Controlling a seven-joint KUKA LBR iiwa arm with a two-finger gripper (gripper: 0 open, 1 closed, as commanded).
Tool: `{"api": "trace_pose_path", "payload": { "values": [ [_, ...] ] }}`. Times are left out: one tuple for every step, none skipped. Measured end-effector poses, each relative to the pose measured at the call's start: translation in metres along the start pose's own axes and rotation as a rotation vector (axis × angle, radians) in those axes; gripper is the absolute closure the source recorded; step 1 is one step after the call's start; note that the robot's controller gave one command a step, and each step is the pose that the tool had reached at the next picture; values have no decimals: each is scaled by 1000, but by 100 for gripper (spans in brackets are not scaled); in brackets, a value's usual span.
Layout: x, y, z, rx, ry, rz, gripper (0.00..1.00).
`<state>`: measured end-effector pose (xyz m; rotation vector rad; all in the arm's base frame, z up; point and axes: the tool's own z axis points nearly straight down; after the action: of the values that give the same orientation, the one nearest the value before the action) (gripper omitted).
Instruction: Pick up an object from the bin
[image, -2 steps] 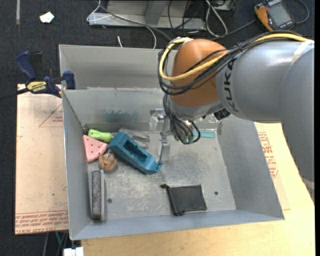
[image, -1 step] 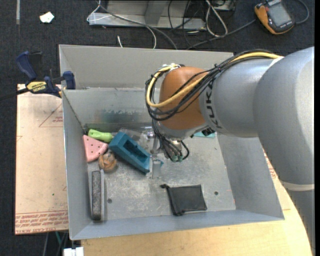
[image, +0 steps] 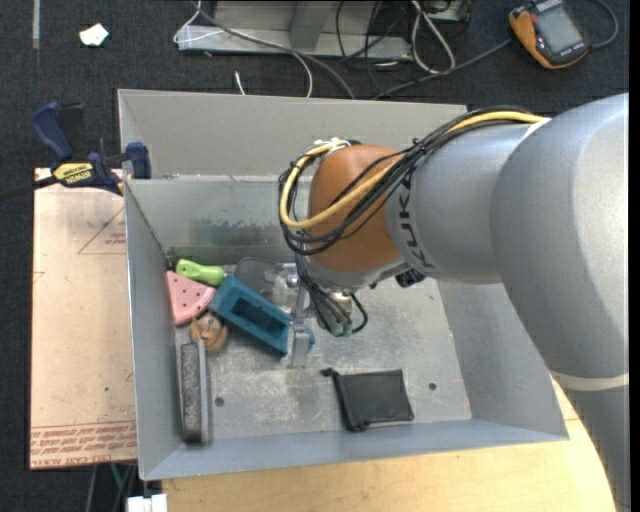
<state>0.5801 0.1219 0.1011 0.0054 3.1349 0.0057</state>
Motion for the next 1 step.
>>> {"api": "trace_pose_path", "payload": {
  "values": [
    [-12,17,33,2,-1,92,100]
  ]
}}
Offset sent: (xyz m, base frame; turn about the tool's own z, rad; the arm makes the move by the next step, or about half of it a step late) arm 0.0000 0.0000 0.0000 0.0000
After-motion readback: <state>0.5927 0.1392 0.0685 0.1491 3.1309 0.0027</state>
